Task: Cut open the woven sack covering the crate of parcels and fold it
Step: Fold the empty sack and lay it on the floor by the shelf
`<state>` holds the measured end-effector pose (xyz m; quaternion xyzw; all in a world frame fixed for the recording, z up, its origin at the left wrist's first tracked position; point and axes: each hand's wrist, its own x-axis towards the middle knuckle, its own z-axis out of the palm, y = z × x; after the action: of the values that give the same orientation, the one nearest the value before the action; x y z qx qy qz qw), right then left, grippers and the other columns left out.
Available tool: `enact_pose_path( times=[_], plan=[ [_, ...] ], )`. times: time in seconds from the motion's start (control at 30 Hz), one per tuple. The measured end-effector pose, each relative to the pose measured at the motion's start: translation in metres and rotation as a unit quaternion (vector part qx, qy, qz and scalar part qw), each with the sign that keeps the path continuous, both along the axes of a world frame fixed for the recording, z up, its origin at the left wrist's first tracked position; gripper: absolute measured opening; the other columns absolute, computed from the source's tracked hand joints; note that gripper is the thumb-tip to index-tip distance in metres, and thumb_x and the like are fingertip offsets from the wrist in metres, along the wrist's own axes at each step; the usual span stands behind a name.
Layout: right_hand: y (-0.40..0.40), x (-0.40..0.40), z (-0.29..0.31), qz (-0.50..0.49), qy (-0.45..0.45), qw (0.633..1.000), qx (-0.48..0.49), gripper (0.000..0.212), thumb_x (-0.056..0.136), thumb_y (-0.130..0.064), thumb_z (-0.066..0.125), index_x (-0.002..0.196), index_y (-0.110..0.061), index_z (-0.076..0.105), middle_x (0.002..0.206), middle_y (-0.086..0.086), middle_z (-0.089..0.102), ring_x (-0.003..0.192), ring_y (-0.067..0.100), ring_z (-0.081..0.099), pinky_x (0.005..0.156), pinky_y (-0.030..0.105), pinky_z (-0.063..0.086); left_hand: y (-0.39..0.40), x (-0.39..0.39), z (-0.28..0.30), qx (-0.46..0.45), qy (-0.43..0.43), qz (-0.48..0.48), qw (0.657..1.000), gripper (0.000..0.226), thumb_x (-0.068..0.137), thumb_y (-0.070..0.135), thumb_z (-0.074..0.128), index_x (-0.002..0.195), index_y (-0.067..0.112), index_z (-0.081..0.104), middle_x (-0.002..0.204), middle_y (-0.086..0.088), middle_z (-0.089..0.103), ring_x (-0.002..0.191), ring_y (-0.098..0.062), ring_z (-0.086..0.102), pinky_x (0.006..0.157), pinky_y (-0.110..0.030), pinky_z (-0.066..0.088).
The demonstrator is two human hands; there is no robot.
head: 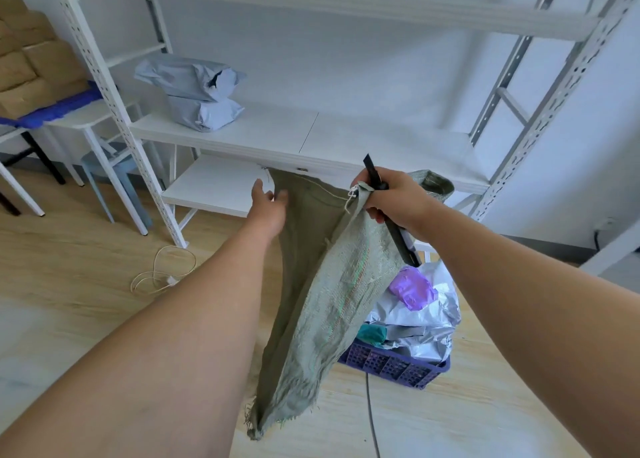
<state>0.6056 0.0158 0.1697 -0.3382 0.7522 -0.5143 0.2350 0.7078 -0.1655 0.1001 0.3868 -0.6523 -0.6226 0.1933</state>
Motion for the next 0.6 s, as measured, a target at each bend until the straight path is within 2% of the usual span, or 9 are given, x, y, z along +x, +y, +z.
enact_pose_path(
  times=[0.07,0.13,0.2,0.27,0.37,0.47,0.53,0.6],
  plan=[
    [0.003,-0.001,0.001,0.001,-0.005,1.0,0.013,0.029,0.079,0.014,0.05,0.076,-0.013,0.059,0.054,0.003,0.05,0.044,0.011,0.044,0.048,0.026,0.033,-0.002,-0.004,0.0,0.002,0.02,-0.011,1.0,0.066,0.1,0.03,0.046,0.153,0.028,0.007,0.153,0.001,0.036,0.135,-0.023,0.039,0.107,-0.039,0.029],
    [0.006,-0.003,0.002,0.01,-0.008,1.0,0.017,0.024,0.082,0.009,0.054,0.08,-0.013,0.062,0.056,0.003,0.055,0.044,0.01,0.044,0.047,0.025,0.035,-0.005,-0.006,0.0,-0.022,0.013,-0.04,0.999,0.058,0.096,0.032,0.054,0.147,0.026,0.029,0.136,-0.001,0.053,0.116,-0.019,0.052,0.094,-0.031,0.037],
    [0.009,-0.005,0.002,0.004,0.0,1.0,0.006,0.018,0.084,0.002,0.06,0.085,-0.015,0.064,0.057,-0.001,0.056,0.045,0.009,0.045,0.045,0.023,0.038,-0.006,-0.009,-0.001,-0.089,-0.007,-0.065,0.994,0.035,0.092,0.033,0.059,0.125,0.02,0.058,0.117,-0.003,0.064,0.102,-0.019,0.059,0.082,-0.03,0.044],
    [0.013,-0.009,0.0,-0.033,0.014,0.999,-0.026,0.014,0.085,-0.002,0.063,0.087,-0.016,0.064,0.056,-0.004,0.053,0.043,0.009,0.044,0.044,0.023,0.038,-0.007,-0.011,-0.001,-0.133,-0.011,-0.018,0.991,0.023,0.091,0.031,0.059,0.104,0.014,0.067,0.101,-0.005,0.067,0.095,-0.024,0.062,0.079,-0.033,0.049],
    [0.017,-0.013,-0.007,-0.106,0.02,0.992,-0.072,0.014,0.085,-0.003,0.066,0.088,-0.016,0.066,0.05,-0.006,0.053,0.04,0.009,0.044,0.045,0.022,0.039,-0.01,-0.009,0.001,-0.16,-0.011,0.134,0.978,0.022,0.089,0.031,0.059,0.091,0.01,0.064,0.081,-0.003,0.062,0.083,-0.028,0.061,0.071,-0.033,0.046],
    [0.017,-0.013,-0.014,-0.144,0.026,0.985,-0.092,0.019,0.084,-0.006,0.068,0.087,-0.025,0.069,0.046,-0.016,0.056,0.039,0.004,0.046,0.043,0.016,0.039,-0.009,-0.007,0.006,-0.202,-0.019,0.191,0.96,0.021,0.09,0.034,0.06,0.087,0.013,0.056,0.073,0.002,0.056,0.066,-0.019,0.053,0.059,-0.027,0.04],
    [0.014,-0.012,-0.017,-0.144,0.039,0.984,-0.099,0.021,0.084,-0.008,0.069,0.088,-0.029,0.068,0.057,-0.017,0.061,0.04,0.003,0.048,0.045,0.015,0.04,-0.007,-0.005,0.008,-0.21,-0.018,0.207,0.955,0.021,0.091,0.031,0.058,0.084,0.013,0.05,0.066,0.006,0.048,0.057,-0.009,0.044,0.049,-0.024,0.029],
    [0.011,-0.011,-0.019,-0.133,0.055,0.986,-0.087,0.02,0.084,-0.012,0.07,0.088,-0.03,0.065,0.072,-0.011,0.064,0.042,0.006,0.049,0.046,0.018,0.042,-0.009,-0.001,0.009,-0.202,-0.023,0.232,0.951,0.02,0.092,0.028,0.055,0.083,0.012,0.046,0.064,0.006,0.045,0.055,-0.007,0.041,0.047,-0.025,0.026]
  ],
)
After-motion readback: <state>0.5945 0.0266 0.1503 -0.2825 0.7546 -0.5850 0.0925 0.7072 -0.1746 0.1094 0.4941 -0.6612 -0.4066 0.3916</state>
